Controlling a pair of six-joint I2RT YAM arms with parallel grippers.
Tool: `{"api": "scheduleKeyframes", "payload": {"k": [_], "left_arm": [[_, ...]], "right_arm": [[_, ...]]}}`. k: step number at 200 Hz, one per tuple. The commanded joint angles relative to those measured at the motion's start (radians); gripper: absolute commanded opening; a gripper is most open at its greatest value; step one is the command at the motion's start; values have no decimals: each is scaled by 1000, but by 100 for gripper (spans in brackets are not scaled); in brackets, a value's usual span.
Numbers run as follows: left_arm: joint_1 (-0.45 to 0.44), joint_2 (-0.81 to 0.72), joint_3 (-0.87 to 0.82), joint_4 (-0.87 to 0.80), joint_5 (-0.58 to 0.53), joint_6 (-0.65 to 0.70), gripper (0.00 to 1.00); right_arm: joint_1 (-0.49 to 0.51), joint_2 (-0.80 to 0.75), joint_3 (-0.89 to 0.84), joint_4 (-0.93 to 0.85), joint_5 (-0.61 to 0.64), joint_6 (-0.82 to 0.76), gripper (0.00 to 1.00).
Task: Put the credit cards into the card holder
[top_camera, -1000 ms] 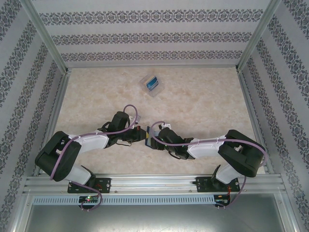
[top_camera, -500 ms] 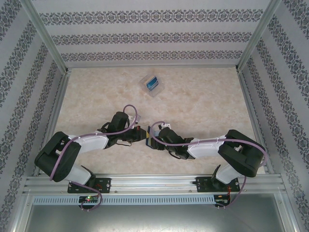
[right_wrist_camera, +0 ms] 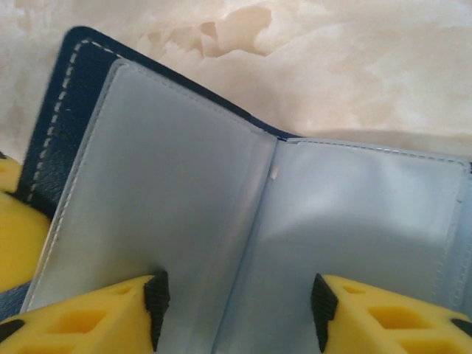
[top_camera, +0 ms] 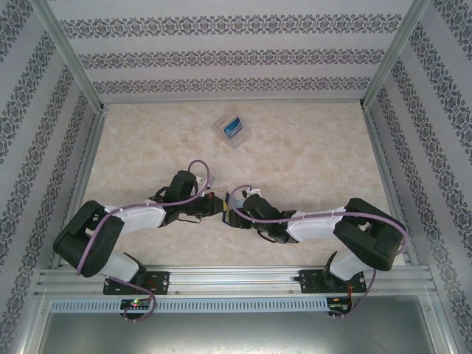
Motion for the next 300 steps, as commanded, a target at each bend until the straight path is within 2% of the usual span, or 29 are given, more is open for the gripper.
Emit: {"api": "scheduleKeyframes", "payload": {"k": [1,48,82,99,153,240,300], "left_arm": [[4,20,15,-43,-22,16,0],[5,28,12,-33,-34,1,0],[5,34,12,-25,-30,-4,0],[5,32,11,-25,-28,-5,0],[5,37,19,-28,-27,-7,0],[4,73,36,-12,-14,-19,0],[5,72,47,-6,-8,-26,0]], "right_arm": [[5,-52,-50,13,1,3,62],[5,-142,-78,33,-14,-18,68],[7,-101,-45,48,-68,-30,72],[7,-66,-23,45,-78,-29,79],[8,-4,10,62,-106,-23,79],[8,-18,11,48,-126,-40,80],[16,5,25,-58,-34,-40,74]]}}
